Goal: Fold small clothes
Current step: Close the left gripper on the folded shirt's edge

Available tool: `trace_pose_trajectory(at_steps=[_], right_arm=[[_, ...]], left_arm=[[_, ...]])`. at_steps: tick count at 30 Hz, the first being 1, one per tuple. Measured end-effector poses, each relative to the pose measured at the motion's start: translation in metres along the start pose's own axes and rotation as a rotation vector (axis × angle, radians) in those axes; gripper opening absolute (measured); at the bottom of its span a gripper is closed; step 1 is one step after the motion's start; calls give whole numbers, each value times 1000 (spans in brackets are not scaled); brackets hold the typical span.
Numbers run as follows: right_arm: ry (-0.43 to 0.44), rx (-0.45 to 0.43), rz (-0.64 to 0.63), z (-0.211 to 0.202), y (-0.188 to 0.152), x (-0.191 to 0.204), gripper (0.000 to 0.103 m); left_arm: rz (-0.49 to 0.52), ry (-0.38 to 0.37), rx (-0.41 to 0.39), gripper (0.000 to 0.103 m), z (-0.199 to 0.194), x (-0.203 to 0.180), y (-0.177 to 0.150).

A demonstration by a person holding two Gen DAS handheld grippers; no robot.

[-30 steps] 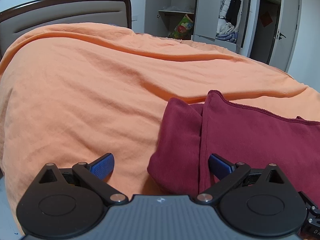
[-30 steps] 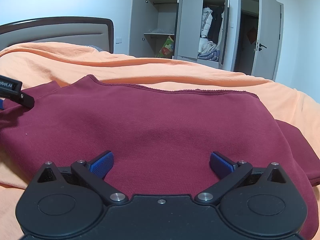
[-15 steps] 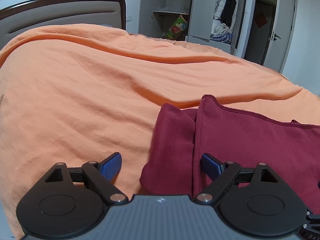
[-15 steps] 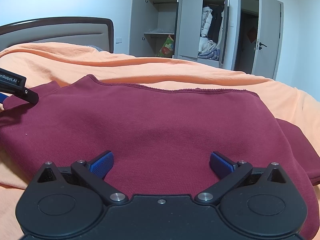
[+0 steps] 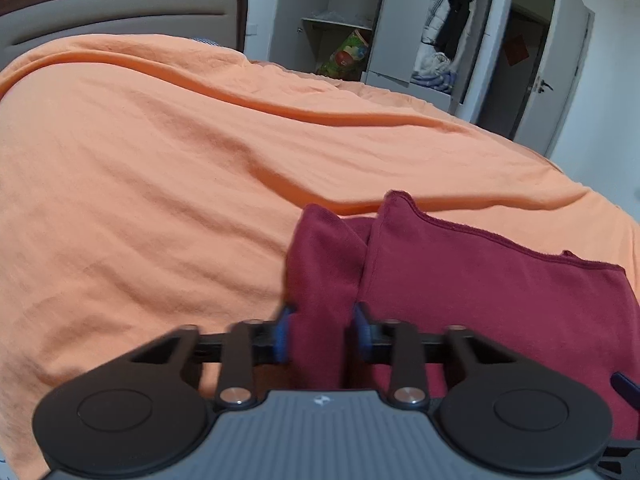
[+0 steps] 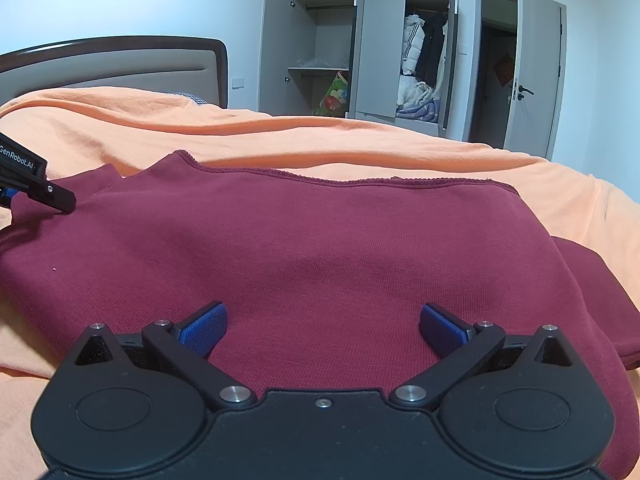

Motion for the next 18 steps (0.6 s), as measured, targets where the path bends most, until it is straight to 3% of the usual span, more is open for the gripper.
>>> trace_pose_trajectory(at_steps=[18], right_arm=[[1, -3, 0, 0, 0, 0, 103]], left_arm=[[12, -19, -51, 13, -17, -8, 7]])
Point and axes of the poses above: each gripper's, at about its wrist camera, not at the fingertips, and z roughly the way its jaws point, x to its left, y to its top, the point moved 3 cm from there along z, roughly the way its jaws point, and after that the axes turned 9 degrees about z, right-handed, at the moved point
